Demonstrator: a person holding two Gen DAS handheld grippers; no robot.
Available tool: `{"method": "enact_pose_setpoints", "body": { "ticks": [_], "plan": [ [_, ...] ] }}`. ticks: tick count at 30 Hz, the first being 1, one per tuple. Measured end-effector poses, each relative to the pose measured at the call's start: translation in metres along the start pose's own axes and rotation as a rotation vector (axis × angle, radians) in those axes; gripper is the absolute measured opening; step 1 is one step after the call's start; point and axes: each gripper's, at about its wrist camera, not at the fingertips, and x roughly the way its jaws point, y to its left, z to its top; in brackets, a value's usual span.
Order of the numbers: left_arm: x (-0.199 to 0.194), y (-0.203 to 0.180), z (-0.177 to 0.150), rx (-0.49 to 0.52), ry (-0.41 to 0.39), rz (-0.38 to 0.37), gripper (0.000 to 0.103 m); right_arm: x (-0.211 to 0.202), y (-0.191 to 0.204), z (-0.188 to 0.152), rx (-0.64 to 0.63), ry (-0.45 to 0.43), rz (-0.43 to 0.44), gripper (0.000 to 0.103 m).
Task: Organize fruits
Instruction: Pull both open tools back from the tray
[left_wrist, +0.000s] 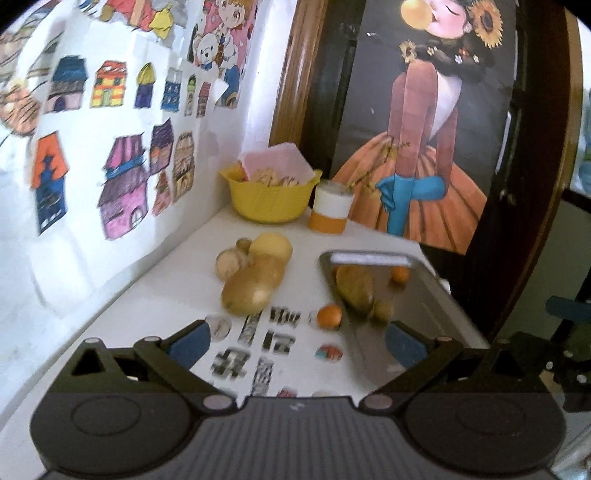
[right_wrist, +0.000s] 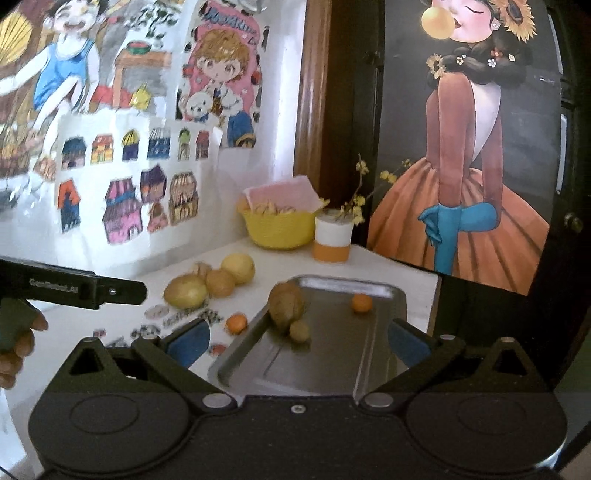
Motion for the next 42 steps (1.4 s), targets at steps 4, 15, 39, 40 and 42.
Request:
{"method": "enact_pose_setpoints", "body": {
  "ticks": [4, 15, 39, 40, 42],
  "plan": [
    [-0.013, 0.011, -0.017, 0.007, 0.032, -0.003, 0.102, -0.009, 0.011, -0.017, 0.019, 0.053, -0.012, 0.102],
    [-0.039, 0.035, -0.050, 0.006, 0.119, 0.014, 0.102, -0.024, 0.045, -0.043, 0.015, 0.163, 0.025, 0.102],
    [-0.019, 0.078, -0.028, -0.092, 0.140, 0.140, 0.102, 0.012, 0.070, 0.016, -0.080, 0.069, 0.274, 0.102],
    [-0.015, 0.077, -0.025, -0.082, 0.136, 0.155, 0.102, 0.017, 0.069, 0.019, -0.082, 0.062, 0.286, 0.102],
    [-0.007, 0.076, -0.019, -0.072, 0.126, 0.167, 0.103, 0.029, 0.068, 0.025, -0.084, 0.057, 0.305, 0.102]
  ]
}}
